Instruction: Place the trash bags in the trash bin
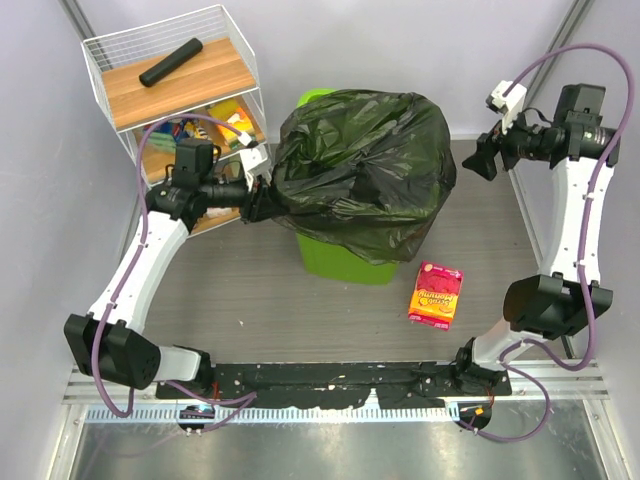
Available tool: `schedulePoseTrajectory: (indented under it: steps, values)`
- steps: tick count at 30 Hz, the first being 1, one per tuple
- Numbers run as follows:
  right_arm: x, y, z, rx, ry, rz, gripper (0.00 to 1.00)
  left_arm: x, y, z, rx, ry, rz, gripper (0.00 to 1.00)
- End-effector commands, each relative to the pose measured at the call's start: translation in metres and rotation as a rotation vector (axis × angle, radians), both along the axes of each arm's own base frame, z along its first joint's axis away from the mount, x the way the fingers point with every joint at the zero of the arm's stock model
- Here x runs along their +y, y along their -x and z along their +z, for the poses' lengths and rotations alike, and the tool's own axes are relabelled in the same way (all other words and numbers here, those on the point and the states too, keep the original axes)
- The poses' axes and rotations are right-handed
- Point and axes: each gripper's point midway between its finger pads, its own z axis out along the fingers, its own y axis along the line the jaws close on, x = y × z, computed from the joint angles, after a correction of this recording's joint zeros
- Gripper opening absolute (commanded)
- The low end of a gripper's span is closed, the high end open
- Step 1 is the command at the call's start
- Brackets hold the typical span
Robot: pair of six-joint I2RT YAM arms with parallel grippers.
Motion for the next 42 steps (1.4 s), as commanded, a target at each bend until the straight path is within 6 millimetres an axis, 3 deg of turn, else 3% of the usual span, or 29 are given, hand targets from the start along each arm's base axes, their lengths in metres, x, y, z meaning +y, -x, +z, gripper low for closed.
schedulePoseTrajectory:
  steps: [1,2,9,25,27,30,35,37,42]
  values:
    - [0.017,0.026,0.006,0.026,0.032,0.179,0.82,-0.001,0.000,0.031,-0.065,0.019,0.009,0.29]
    - [0.021,0.038,0.000,0.077,0.016,0.206,0.82,0.000,-0.001,0.033,-0.066,0.019,0.013,0.29]
    - [0.035,0.047,-0.013,-0.003,0.034,0.356,0.84,0.002,-0.004,0.035,-0.069,0.010,0.043,0.27]
    - [0.085,0.031,-0.022,-0.033,-0.064,0.542,0.82,0.001,-0.010,0.033,-0.064,0.000,0.076,0.26]
    - [0.085,0.028,-0.024,-0.029,-0.066,0.544,0.72,0.001,-0.010,0.033,-0.061,0.003,0.076,0.24]
    - [0.085,0.025,-0.027,-0.018,-0.067,0.541,0.45,0.001,-0.011,0.031,-0.059,0.001,0.081,0.18]
    - [0.084,0.024,-0.030,-0.007,-0.072,0.539,0.13,0.000,-0.012,0.024,-0.044,0.007,0.087,0.06]
    - [0.084,0.024,-0.032,0.000,-0.075,0.537,0.05,0.001,-0.015,0.021,-0.041,0.008,0.101,0.01]
    - [0.083,0.025,-0.036,0.023,-0.092,0.529,0.02,0.003,-0.021,0.011,-0.040,0.002,0.138,0.00]
